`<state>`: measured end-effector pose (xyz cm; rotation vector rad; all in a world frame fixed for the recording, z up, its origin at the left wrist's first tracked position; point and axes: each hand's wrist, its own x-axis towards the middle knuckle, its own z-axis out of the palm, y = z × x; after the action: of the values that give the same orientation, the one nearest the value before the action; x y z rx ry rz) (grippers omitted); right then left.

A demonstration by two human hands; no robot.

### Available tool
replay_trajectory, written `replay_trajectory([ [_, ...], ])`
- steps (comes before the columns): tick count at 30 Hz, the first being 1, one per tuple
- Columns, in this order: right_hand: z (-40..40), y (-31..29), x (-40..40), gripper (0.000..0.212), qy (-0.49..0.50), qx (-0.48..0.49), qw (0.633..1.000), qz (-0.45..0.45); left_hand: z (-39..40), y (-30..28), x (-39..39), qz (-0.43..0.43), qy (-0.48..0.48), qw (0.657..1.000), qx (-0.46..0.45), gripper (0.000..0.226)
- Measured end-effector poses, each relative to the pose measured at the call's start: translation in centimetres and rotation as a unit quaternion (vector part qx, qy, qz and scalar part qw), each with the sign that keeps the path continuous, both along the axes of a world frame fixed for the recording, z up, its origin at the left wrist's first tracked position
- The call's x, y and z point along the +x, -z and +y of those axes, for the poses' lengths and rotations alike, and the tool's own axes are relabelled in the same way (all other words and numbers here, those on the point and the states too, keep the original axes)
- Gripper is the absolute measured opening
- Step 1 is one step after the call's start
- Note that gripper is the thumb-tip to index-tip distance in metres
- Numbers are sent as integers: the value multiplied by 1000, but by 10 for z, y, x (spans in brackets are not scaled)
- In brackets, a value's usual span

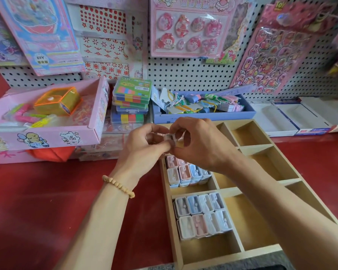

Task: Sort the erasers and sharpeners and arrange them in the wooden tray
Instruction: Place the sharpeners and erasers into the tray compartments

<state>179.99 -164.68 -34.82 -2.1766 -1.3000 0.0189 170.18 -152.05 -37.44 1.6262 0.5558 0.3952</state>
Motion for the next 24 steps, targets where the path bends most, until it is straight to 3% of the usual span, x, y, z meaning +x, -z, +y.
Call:
replay_trajectory([
  [5,-2,0,0,24,8,53,993,105,-3,-7,-1,-54,39,988,-141,11],
  [7,-4,-1,1,24,5,51,993,106,-4,-8,0,-55,42,984,-164,9],
  [9,-5,-2,1,19,7,30,998,60,-6,-8,1,-39,26,991,-121,4],
  [11,-4,-2,0,17,10,14,1000,-2,-8,-4,2,-19,12,999,-49,11],
  [13,-4,-1,-1,20,8,14,1000,-26,-8,-1,2,-10,6,999,-35,16],
  [20,-12,-5,2,25,1,27,997,71,-6,-7,0,-22,63,986,-151,13],
  [23,-12,-6,3,29,0,19,998,65,-7,-6,1,-20,63,988,-142,15],
  [24,-12,-7,5,29,6,17,998,59,-7,-5,1,-14,52,994,-98,14],
])
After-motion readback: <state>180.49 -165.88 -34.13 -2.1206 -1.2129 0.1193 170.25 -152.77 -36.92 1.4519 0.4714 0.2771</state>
